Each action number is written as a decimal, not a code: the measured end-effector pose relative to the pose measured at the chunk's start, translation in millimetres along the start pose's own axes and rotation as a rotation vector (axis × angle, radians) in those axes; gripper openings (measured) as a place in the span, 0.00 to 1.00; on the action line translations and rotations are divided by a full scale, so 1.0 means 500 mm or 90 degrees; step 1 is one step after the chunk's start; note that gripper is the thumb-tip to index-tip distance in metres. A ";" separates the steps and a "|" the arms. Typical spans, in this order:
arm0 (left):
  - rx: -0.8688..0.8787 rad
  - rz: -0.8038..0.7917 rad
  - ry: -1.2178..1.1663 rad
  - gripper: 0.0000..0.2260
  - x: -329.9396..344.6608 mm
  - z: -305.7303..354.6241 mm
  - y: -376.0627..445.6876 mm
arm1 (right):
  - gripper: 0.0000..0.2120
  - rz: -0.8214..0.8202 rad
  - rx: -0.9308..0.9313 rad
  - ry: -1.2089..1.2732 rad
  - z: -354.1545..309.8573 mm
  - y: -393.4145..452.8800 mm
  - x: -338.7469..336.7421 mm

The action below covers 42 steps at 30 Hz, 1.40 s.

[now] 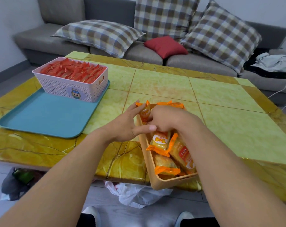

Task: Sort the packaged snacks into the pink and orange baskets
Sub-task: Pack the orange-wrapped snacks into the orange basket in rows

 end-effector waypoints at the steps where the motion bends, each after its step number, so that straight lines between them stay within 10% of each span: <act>1: 0.007 0.003 0.006 0.51 0.001 0.000 0.001 | 0.12 -0.026 -0.007 -0.020 -0.006 -0.003 0.009; 14: -0.004 0.125 -0.106 0.16 -0.019 -0.025 0.030 | 0.18 -0.113 0.041 -0.085 -0.015 -0.025 0.032; 35: -0.031 0.137 -0.049 0.16 -0.008 -0.015 0.042 | 0.18 -0.176 0.046 -0.151 -0.028 -0.017 0.054; 42: -0.043 0.198 -0.055 0.15 -0.032 -0.003 0.030 | 0.13 -0.014 -0.040 -0.024 -0.003 -0.020 -0.028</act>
Point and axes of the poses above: each hand's wrist, its own y-axis towards the middle knuckle, its own x-axis out of the palm, z = x × y, the point moved 8 cm from there along y, towards the middle knuckle, and after that the axes turned 8 degrees about y, right-handed, at the moved point
